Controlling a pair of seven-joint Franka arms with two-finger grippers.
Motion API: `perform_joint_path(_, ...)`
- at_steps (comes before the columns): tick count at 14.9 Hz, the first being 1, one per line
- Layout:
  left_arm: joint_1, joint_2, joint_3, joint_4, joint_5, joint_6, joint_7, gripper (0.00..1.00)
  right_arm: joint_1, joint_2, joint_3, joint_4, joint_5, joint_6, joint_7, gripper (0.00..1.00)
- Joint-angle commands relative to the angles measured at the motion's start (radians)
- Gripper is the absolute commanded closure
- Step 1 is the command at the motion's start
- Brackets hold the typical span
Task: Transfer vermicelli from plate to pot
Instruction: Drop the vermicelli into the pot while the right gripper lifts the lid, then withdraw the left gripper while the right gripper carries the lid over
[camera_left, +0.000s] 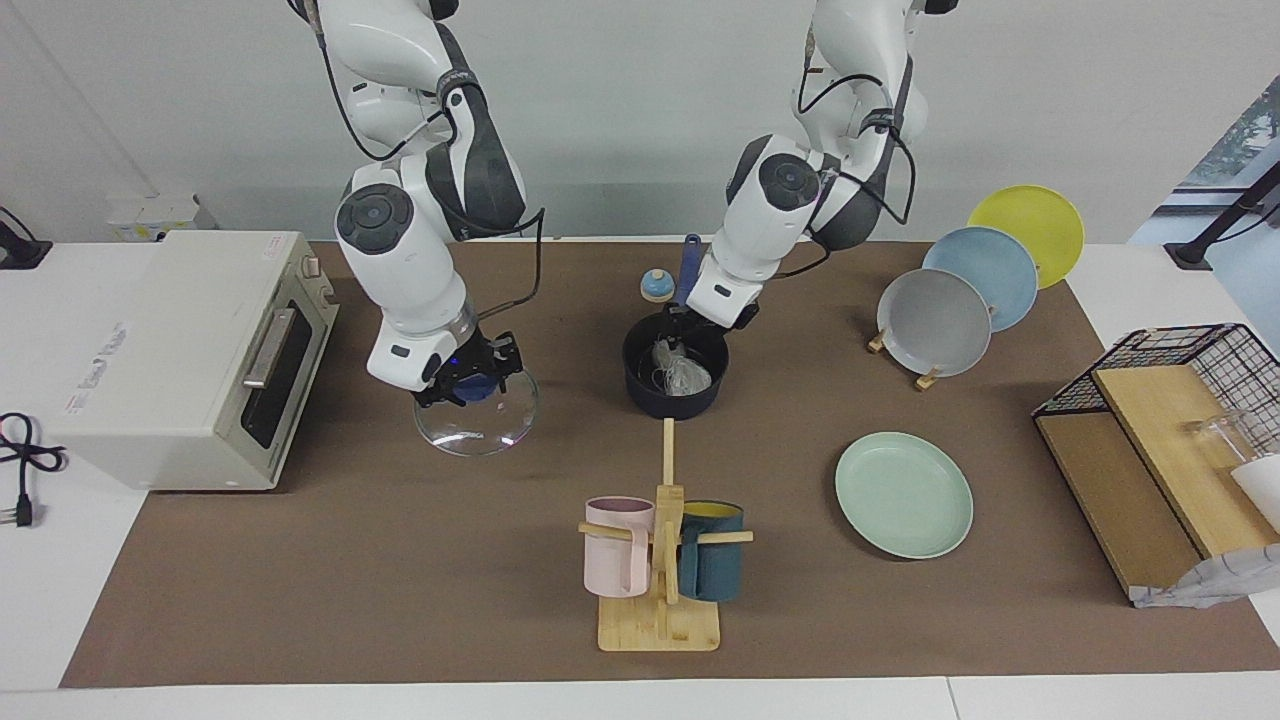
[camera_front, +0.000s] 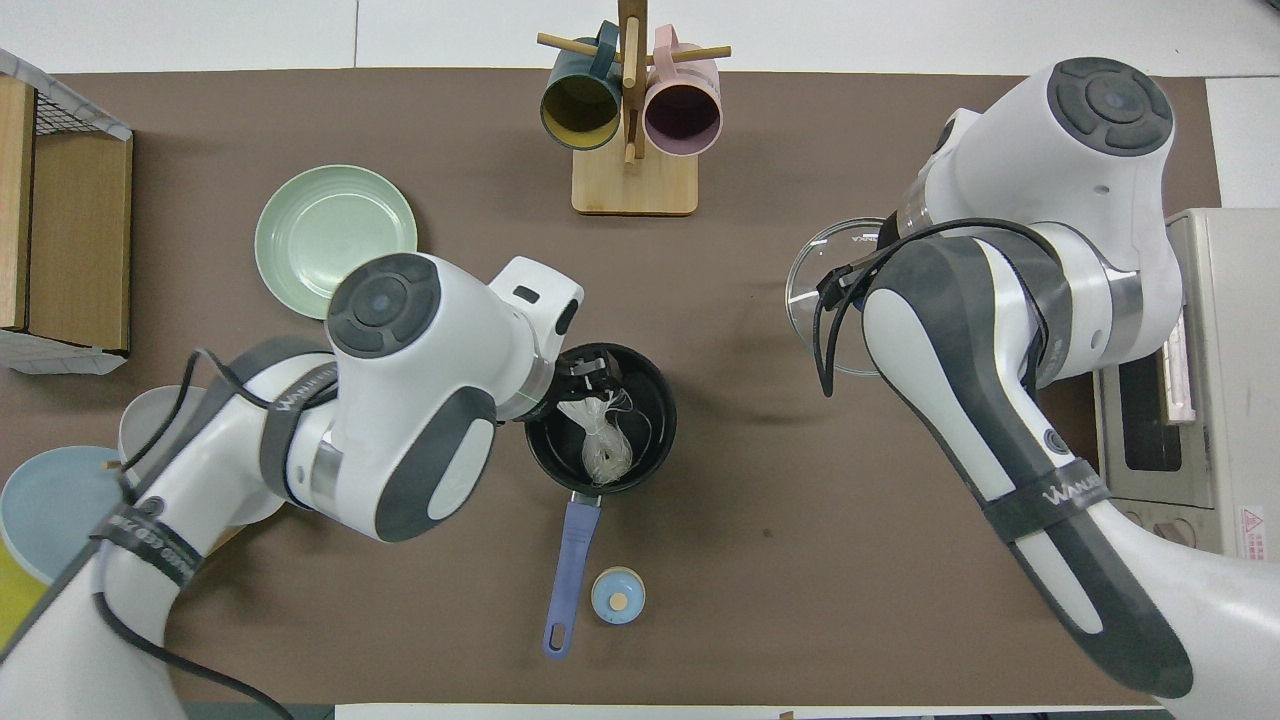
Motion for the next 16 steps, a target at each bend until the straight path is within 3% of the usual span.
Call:
perform_joint_path(1,0.152,-0.055,0.0,0.133,0.034,-0.179,0.087,0.0,0.035,-0.004,0.008,0.033,0.023,-0.028,0.084,0.4)
perform_joint_path(5,0.28,-0.075,0.003,0.191,0.198,-0.279,0.29,0.0,0.154,-0.003,0.009,0.041,0.043,-0.008,0.346,0.4)
perform_joint_path(9,0.41,-0.092,0.003,0.187,0.206,-0.304,0.515,0.0,0.271,-0.003,0.015,0.038,0.061,0.05,0.597,0.41)
perform_joint_path(16,0.403,-0.108,-0.001,0.19,0.248,-0.33,0.517,0.0,0.415,0.028,0.015,-0.039,0.089,0.178,0.757,0.41)
